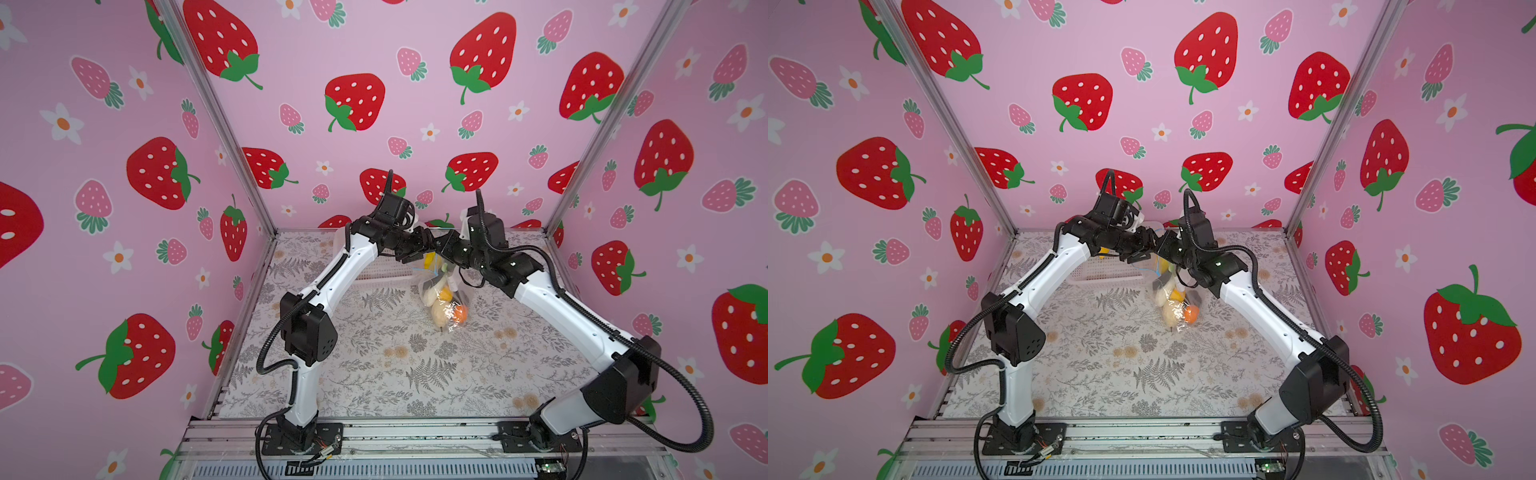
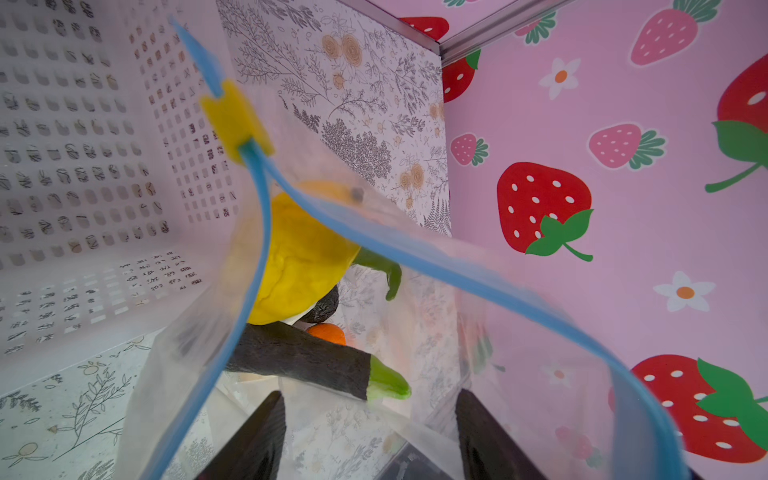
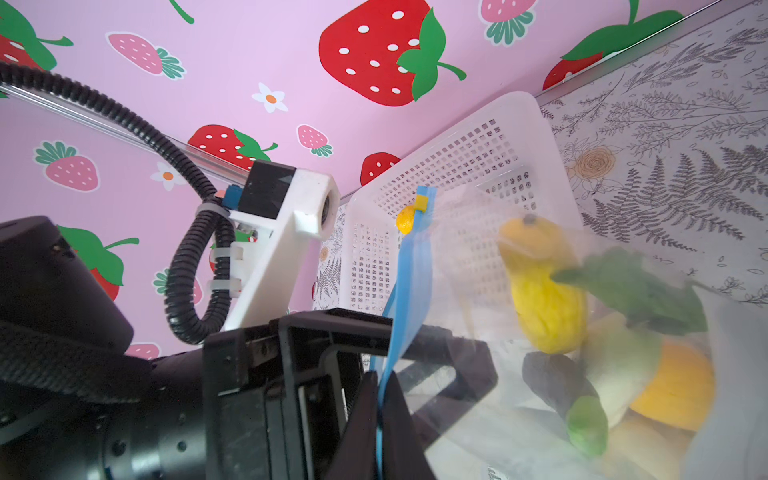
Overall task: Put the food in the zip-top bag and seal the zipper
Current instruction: 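Lower the squash into the bag and open the left gripper, then move the left gripper back into the basket toward the lemon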
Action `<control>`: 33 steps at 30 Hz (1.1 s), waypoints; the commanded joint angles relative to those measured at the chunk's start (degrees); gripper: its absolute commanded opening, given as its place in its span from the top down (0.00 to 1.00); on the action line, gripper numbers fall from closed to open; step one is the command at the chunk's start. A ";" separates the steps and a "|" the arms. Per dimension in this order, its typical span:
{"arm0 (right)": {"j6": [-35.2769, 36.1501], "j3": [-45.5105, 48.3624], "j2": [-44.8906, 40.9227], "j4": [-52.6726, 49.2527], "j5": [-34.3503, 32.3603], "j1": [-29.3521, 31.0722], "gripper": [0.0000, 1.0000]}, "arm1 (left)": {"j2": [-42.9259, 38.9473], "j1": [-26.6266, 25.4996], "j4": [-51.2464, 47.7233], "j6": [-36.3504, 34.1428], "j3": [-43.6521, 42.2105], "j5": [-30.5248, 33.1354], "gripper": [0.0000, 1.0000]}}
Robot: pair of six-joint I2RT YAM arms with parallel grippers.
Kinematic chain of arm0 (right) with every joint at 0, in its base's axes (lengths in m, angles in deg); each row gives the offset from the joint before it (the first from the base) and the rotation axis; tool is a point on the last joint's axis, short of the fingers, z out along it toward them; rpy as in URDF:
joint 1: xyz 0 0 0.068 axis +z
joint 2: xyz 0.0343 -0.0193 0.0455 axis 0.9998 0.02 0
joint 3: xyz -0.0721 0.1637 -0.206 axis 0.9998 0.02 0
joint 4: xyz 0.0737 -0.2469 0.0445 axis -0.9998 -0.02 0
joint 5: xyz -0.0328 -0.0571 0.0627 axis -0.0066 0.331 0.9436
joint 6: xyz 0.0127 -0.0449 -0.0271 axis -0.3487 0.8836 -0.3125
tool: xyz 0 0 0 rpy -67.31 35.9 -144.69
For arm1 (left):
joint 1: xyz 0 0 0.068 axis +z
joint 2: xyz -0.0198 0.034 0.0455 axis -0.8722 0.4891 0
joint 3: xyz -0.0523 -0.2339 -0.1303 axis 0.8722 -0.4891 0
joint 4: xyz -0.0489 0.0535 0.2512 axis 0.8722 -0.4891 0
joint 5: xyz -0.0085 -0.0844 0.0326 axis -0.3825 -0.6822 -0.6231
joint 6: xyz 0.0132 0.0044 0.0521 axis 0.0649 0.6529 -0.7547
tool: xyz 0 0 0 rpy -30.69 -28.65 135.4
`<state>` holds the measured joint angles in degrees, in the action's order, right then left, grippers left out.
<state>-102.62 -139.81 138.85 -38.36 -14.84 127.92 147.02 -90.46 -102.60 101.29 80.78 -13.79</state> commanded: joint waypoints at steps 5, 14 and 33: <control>-0.73 -0.94 -1.68 2.24 1.13 0.92 0.92 | -3.76 -0.06 -3.30 -4.23 3.31 5.29 0.31; -0.81 0.56 -2.31 1.96 0.43 0.82 0.92 | -12.74 -0.11 -1.92 -11.34 -3.50 11.51 0.36; -1.80 4.76 -3.96 3.63 0.34 0.90 0.92 | 1.42 12.49 -5.80 -12.69 3.30 30.76 0.32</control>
<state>-103.93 -135.55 137.12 -35.83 -14.33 128.51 145.10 -78.52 -105.62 90.37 78.51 11.85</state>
